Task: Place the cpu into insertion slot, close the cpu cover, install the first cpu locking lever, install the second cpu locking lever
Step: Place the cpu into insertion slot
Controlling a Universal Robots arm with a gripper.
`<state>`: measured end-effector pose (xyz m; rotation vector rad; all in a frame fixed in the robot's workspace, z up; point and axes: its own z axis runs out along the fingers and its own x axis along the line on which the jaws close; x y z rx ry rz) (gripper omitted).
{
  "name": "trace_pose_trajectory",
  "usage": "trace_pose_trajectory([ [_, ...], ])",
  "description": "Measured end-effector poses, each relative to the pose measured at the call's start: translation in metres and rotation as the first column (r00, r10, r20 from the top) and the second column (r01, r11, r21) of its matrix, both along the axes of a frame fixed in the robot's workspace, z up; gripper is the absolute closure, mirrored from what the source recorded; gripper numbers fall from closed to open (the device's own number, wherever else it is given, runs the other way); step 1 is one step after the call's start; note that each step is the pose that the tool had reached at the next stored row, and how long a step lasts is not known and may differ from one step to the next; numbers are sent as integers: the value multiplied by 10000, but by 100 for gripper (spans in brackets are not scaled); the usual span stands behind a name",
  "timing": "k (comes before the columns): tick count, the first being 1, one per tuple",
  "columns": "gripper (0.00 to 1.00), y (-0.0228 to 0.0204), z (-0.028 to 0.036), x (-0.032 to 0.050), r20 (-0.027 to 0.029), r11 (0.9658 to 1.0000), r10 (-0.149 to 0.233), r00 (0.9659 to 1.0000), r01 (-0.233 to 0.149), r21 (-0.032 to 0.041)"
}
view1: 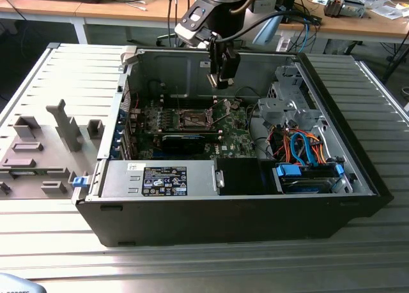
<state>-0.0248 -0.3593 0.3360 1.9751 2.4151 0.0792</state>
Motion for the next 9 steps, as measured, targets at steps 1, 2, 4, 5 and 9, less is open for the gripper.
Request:
trace_pose_trajectory([
  [1, 46, 0, 0, 0, -1, 10000, -20, 10000, 20, 0],
  [2, 46, 0, 0, 0, 0, 10000, -40, 10000, 40, 0],
  [4, 46, 0, -1, 0, 0, 10000, -89, 10000, 89, 0],
  [5, 46, 0, -1, 0, 0, 9999, -108, 9999, 108, 0],
  [9, 46, 0, -2, 0, 0, 9998, -198, 9998, 198, 1],
])
